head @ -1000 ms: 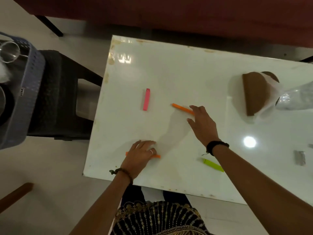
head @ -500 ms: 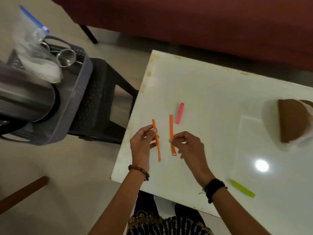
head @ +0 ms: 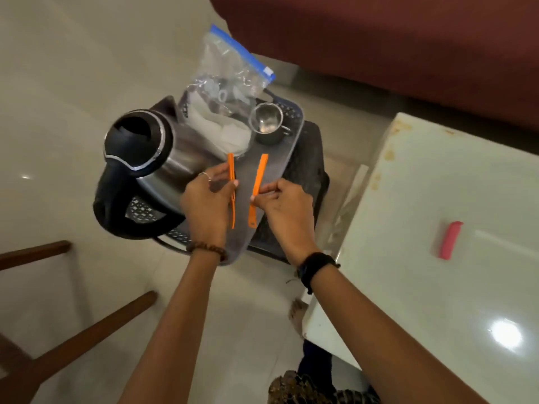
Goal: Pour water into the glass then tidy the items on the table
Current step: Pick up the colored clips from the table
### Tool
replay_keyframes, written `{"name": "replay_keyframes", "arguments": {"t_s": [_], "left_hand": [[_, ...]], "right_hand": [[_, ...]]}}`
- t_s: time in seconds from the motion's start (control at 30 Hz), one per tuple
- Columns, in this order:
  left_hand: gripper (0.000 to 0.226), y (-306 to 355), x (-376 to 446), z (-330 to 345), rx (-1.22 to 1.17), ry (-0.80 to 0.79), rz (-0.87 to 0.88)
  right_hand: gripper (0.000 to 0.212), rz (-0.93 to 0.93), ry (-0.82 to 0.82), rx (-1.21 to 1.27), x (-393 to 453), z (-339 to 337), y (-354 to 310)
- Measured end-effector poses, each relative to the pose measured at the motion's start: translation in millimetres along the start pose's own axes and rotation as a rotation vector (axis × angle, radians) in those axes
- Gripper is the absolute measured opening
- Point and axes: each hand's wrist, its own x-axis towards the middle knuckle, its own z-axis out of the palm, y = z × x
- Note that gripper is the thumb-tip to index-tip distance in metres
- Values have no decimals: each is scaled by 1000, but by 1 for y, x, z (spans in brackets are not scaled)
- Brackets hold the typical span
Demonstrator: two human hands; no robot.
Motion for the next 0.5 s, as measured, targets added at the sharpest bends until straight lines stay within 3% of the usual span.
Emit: {"name": "replay_keyframes", "arguments": {"t_s": [0.13,0.3,0.5], "left_hand": [[32,-16,19,13,154,-46,71],[29,-27,14,24,106,-36,62],[18,-20,-42,49,92,-89,234]], "right_hand": [[6,11,52,-147,17,30,-2],[17,-105,55,-247,20,37,8],[4,-173,154,-59,-4,-11,43]]}}
